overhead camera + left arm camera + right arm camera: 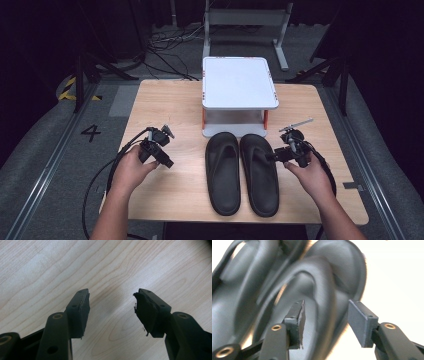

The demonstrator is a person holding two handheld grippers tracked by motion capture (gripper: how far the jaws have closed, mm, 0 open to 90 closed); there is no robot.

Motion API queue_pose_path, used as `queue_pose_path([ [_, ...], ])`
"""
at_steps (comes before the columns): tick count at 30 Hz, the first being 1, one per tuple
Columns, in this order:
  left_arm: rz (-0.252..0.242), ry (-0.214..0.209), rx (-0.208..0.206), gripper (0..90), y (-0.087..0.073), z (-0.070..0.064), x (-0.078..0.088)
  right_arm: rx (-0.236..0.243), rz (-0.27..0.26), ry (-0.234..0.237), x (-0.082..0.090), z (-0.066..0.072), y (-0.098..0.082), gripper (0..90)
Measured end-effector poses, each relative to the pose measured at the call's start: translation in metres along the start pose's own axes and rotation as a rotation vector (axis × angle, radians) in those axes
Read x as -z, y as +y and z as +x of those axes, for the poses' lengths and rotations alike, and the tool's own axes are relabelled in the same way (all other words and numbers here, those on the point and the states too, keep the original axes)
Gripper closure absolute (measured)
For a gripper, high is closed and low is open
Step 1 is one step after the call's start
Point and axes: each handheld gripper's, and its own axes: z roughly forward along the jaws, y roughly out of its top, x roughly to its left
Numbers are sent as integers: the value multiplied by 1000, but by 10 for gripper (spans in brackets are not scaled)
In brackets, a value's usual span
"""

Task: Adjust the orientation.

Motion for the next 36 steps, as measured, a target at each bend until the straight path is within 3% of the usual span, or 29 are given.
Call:
queue_pose_path([
  [2,1,-8,-9,446,3,-1,0,9,62,-85,8,-3,-7,595],
  [4,1,-9,-17,446,6,-1,0,6,85,-106,7,-3,-9,614],
  [5,-2,-6,-14,446,7,-2,-1,19,127,-185,4,-4,-12,655],
  [6,-4,-11,-19,446,9,-2,-1,25,161,-223,0,-4,-14,685],
  [8,0,-7,-24,445,12,-4,-2,23,248,-253,-12,-6,-18,709],
  [9,-2,-15,-31,444,13,-4,-2,30,297,-250,-19,-6,-21,724],
  [12,1,-9,-36,444,15,-4,-1,40,344,-231,-28,-3,-24,736],
  [14,-4,-14,-27,444,15,-4,-2,41,354,-221,-29,-2,-24,736],
  [16,0,-10,-32,444,15,-4,-2,41,371,-172,-32,4,-25,759],
  [18,2,-6,-40,444,15,-4,-2,57,374,-197,-33,8,-24,770],
  [27,0,-5,-40,445,13,-5,-1,17,401,-100,-35,16,-25,750],
  [33,4,-10,-36,444,14,-5,-2,22,398,-118,-35,20,-24,757],
  [36,1,-9,-38,444,14,-5,-1,10,396,-134,-34,19,-24,686],
])
